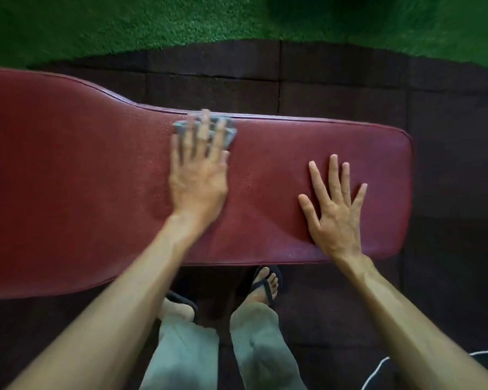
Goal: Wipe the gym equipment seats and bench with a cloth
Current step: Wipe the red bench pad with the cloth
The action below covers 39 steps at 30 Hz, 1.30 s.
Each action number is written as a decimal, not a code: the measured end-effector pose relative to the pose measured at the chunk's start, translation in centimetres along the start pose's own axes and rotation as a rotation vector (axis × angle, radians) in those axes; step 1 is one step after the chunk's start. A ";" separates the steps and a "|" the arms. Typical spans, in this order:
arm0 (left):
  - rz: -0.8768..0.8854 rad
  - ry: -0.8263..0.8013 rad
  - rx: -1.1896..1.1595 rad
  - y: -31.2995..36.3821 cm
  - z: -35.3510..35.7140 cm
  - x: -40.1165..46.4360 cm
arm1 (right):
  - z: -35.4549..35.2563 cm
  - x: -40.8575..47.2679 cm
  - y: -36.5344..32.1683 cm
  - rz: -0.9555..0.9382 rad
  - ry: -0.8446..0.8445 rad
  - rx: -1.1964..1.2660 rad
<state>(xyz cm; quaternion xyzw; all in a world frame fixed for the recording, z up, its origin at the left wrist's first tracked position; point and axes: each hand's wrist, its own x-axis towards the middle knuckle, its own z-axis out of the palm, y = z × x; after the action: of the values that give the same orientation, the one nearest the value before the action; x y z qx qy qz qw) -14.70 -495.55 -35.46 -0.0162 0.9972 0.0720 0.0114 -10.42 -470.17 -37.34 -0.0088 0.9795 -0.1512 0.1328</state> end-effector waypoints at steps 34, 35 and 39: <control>-0.014 -0.060 0.004 2.8 1.0 -1.8 | 2.0 -4.3 -2.6 -0.089 0.109 0.066; -0.026 -0.061 0.009 2.8 0.9 -1.9 | 1.7 -5.4 0.0 -0.005 0.102 0.063; -0.031 -0.046 0.042 3.1 1.3 -1.7 | -1.3 1.8 8.0 0.413 0.230 0.122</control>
<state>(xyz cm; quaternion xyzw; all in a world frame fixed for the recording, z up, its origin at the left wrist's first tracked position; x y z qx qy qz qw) -13.04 -492.28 -36.23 -0.0298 0.9976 0.0514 0.0357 -12.30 -462.28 -38.97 0.2171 0.9582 -0.1800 0.0486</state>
